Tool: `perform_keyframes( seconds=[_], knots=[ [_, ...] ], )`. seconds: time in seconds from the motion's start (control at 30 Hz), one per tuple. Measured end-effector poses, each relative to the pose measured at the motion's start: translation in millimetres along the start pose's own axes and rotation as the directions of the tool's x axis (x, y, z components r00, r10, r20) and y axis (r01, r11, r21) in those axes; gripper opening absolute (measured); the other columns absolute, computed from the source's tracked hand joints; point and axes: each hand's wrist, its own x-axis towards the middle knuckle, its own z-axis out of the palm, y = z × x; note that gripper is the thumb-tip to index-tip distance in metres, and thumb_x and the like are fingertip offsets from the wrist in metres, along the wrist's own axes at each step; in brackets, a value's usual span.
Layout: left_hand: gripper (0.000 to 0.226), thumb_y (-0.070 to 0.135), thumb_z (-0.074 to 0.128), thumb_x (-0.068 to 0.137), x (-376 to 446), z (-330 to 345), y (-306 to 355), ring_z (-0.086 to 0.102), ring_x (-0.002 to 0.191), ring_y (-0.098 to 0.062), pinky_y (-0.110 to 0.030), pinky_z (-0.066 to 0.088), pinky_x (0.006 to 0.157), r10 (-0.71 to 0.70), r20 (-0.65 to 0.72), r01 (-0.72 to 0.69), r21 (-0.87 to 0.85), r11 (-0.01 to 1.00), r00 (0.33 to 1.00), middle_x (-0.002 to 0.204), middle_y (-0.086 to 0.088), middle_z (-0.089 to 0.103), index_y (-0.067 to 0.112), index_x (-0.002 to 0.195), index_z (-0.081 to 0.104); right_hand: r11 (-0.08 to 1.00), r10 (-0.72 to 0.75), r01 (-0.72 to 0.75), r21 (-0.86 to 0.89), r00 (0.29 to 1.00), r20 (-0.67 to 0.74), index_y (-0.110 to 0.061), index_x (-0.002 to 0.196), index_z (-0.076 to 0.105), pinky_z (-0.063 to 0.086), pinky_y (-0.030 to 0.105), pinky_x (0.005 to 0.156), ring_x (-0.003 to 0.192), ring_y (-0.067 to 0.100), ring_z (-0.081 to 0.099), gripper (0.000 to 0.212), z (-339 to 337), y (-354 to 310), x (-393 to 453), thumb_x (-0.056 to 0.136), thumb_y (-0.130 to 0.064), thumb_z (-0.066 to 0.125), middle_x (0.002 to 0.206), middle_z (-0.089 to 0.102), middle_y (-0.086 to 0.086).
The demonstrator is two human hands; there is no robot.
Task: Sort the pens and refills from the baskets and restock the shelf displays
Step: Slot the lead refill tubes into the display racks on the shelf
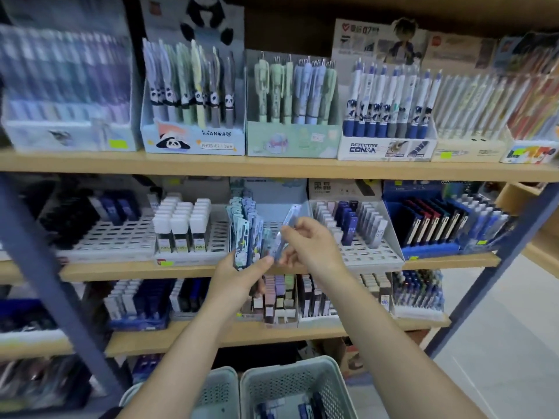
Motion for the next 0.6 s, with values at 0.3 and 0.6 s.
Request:
perform_keyframes(
  seconds=[0.3, 0.6],
  knots=[
    [0.009, 0.014, 0.067, 0.094, 2, -15, -2, 0.046, 0.048, -0.018, -0.029, 0.04, 0.047, -0.018, 0.109, 0.031, -0.122, 0.992, 0.994, 0.059, -0.004, 0.058, 0.007, 0.098, 0.065, 0.964, 0.059, -0.147, 0.223, 0.931, 0.36, -0.006, 0.12, 0.065, 0.056, 0.024, 0.063, 0.064, 0.017, 0.065, 0.025, -1, 15, 6, 0.096, -0.011, 0.062, 0.07, 0.068, 0.006],
    [0.013, 0.019, 0.069, 0.094, 6, -11, -6, 0.051, 0.048, -0.015, -0.027, 0.043, 0.048, -0.015, 0.042, 0.018, -0.074, 0.997, 0.999, 0.056, -0.005, 0.055, 0.008, 0.1, 0.066, 0.981, 0.034, -0.058, 0.185, 0.991, 0.131, -0.004, 0.089, 0.061, 0.058, 0.031, 0.067, 0.065, 0.023, 0.067, 0.019, 10, 22, 16, 0.088, -0.019, 0.073, 0.074, 0.067, 0.006]
  ],
)
